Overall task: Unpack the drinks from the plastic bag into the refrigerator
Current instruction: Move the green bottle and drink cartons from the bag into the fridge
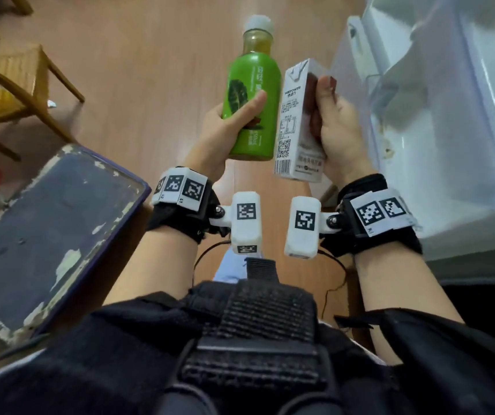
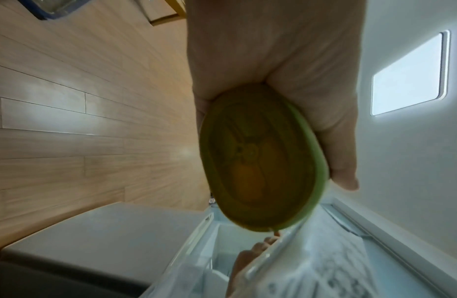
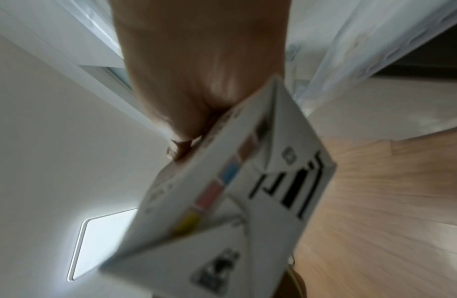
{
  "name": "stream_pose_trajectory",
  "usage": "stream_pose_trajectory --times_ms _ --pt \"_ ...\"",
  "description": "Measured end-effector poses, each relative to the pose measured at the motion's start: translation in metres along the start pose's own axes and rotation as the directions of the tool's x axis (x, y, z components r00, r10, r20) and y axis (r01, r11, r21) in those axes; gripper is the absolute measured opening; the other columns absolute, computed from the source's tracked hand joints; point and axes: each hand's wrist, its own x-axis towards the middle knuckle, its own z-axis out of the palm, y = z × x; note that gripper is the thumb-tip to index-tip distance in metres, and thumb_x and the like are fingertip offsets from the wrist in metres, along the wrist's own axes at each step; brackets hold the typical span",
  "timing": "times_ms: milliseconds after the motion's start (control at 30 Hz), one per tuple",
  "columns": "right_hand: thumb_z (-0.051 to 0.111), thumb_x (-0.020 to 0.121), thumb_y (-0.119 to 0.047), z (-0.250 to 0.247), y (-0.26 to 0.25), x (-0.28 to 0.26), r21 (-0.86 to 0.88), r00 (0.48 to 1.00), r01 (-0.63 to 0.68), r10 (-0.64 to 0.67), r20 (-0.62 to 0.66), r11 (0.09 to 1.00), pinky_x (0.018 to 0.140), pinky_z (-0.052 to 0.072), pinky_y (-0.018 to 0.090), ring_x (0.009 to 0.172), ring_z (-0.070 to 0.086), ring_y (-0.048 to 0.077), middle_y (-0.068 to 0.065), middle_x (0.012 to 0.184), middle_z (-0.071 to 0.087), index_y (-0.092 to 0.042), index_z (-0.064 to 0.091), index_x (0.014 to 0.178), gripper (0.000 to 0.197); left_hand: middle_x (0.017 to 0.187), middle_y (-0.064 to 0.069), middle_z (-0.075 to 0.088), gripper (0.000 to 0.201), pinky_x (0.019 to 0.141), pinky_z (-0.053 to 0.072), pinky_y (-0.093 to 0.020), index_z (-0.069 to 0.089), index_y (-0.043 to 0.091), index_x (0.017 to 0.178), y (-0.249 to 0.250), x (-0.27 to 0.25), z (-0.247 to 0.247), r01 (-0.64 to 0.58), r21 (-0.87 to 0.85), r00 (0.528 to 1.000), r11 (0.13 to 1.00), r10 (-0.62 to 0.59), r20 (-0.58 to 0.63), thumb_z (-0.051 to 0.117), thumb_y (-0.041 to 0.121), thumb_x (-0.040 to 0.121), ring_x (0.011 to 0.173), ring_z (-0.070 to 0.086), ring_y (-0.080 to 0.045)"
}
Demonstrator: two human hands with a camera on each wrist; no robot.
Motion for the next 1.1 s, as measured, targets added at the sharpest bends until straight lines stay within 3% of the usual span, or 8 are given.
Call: stream_pose_trajectory --times_ms 100,200,367,433,600,800,933,1100 --pt "0.047 0.098 -0.033 0.012 0.005 0.041 -0.046 0.998 -0.033 0.035 0.053 0.998 0.065 0.052 0.024 0.068 0.062 0.012 -0.003 0.074 0.069 -0.015 0.059 0.085 0.025 0.091 -0.003 0.070 0.024 0.062 0.059 -0.029 0.061 0.016 0.102 0.006 0.037 -0.020 0.002 -0.019 0.999 1.000 -0.003 -0.034 0.067 0.032 0.087 0.076 0.071 -0.015" --pt "0.050 0.096 -0.032 0.029 0.002 0.086 -0.075 0.998 -0.020 0.024 0.050 0.997 0.049 0.045 0.012 0.050 0.055 -0.001 -0.011 0.056 0.065 -0.015 0.057 0.078 0.026 0.095 -0.004 0.070 0.028 0.064 0.058 -0.028 0.061 0.017 0.102 0.019 0.086 -0.037 -0.006 -0.007 0.999 1.000 0.006 -0.037 0.071 0.033 0.081 0.080 0.070 -0.016" --pt "0.058 0.092 -0.033 0.063 0.001 0.178 -0.116 0.994 0.054 -0.064 -0.084 0.992 0.077 0.057 0.030 0.083 0.066 0.012 0.006 0.094 0.069 -0.013 0.061 0.094 0.020 0.095 -0.005 0.071 0.043 0.068 0.058 -0.029 0.064 0.014 0.104 0.052 0.189 -0.062 -0.010 0.061 1.000 0.998 0.010 0.002 0.076 0.035 0.067 0.079 0.070 -0.017" --pt "0.059 0.091 -0.033 0.077 -0.001 0.211 -0.100 0.982 0.076 -0.092 -0.166 0.992 0.089 0.056 0.038 0.089 0.065 0.016 0.008 0.097 0.069 -0.014 0.062 0.093 0.019 0.093 -0.003 0.072 0.040 0.068 0.058 -0.029 0.065 0.016 0.101 0.068 0.229 -0.071 0.000 0.096 0.999 0.995 -0.005 0.047 0.077 0.034 0.067 0.078 0.070 -0.015" --pt "0.065 0.084 -0.038 0.086 -0.007 0.271 -0.069 0.926 0.091 -0.110 -0.362 0.993 0.096 0.053 0.044 0.095 0.067 0.019 0.007 0.100 0.070 -0.014 0.063 0.098 0.028 0.091 -0.001 0.072 0.038 0.069 0.058 -0.029 0.065 0.017 0.099 0.090 0.312 -0.077 0.031 0.172 0.984 0.985 -0.060 0.168 0.077 0.034 0.067 0.078 0.070 -0.014" --pt "0.063 0.089 -0.026 0.050 -0.021 0.330 -0.044 0.810 0.131 -0.132 -0.571 0.990 0.081 0.055 0.022 0.082 0.066 0.004 0.002 0.093 0.068 -0.006 0.060 0.106 0.026 0.083 -0.002 0.068 0.038 0.058 0.056 -0.027 0.067 0.015 0.095 0.099 0.400 -0.026 0.096 0.271 0.932 0.958 -0.182 0.314 0.077 0.037 0.066 0.070 0.068 -0.015" --pt "0.066 0.085 -0.034 0.006 -0.032 0.373 -0.082 0.732 0.149 -0.165 -0.660 0.986 0.098 0.052 0.038 0.098 0.065 0.015 0.006 0.104 0.068 -0.020 0.061 0.093 0.017 0.081 -0.003 0.069 0.028 0.055 0.055 -0.024 0.067 0.012 0.092 0.100 0.461 0.029 0.113 0.350 0.871 0.930 -0.262 0.415 0.077 0.033 0.077 0.063 0.068 -0.015" --pt "0.067 0.078 -0.042 -0.050 -0.058 0.422 -0.138 0.645 0.138 -0.195 -0.739 0.981 0.100 0.050 0.046 0.105 0.065 0.026 0.009 0.105 0.068 -0.023 0.060 0.088 0.023 0.083 -0.005 0.071 0.038 0.055 0.054 -0.023 0.066 0.008 0.099 0.105 0.531 0.100 0.141 0.489 0.785 0.861 -0.399 0.474 0.076 0.038 0.078 0.062 0.069 -0.015"
